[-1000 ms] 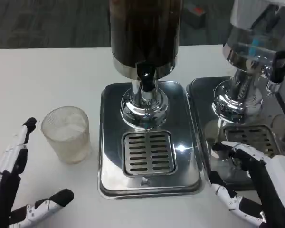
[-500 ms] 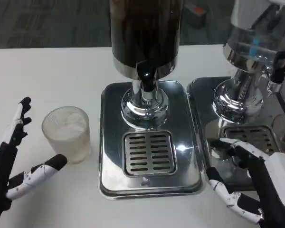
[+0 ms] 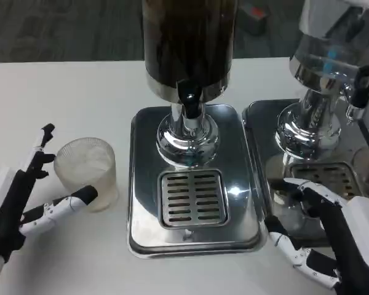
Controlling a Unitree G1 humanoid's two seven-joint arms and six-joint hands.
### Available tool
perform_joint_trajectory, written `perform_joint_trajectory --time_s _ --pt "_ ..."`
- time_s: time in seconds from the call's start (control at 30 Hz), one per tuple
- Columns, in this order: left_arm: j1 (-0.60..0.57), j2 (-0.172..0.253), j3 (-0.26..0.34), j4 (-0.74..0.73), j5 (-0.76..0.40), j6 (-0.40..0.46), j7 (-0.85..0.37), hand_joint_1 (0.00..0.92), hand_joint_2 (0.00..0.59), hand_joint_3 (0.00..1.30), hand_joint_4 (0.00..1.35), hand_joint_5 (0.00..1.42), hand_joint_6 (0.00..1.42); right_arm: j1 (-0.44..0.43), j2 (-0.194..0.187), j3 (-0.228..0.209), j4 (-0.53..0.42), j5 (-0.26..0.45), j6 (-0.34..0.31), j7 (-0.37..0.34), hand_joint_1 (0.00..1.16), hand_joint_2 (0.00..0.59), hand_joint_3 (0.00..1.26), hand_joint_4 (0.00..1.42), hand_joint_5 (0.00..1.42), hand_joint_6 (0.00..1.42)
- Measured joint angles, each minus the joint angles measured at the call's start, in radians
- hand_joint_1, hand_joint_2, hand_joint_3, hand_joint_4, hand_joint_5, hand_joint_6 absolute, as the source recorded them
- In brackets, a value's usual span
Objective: Grasp the cup under the faucet to collect the drink, then remove the cup.
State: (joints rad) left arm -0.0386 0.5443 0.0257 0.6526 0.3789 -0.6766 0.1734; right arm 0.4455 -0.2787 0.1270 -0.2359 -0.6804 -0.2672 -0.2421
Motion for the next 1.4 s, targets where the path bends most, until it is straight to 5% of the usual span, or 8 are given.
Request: perform_joint_trajectory --time_s 0.67,1.4 --pt "-0.210 0.016 -0.103 0.283 0.025 0.011 -0.002 0.201 0.002 0.00 0.01 0.19 0.32 0.027 0.003 -0.006 -0.014 0.000 0.005 0.000 0.49 0.341 0.36 0.31 0.37 0.50" --pt "-0.304 0.028 -0.184 0.398 0.032 -0.007 0.043 0.275 0.017 0.06 0.14 0.31 0.42 0.037 0.027 -0.006 -0.014 0.000 0.009 0.000 0.48 0.333 0.36 0.31 0.37 0.51"
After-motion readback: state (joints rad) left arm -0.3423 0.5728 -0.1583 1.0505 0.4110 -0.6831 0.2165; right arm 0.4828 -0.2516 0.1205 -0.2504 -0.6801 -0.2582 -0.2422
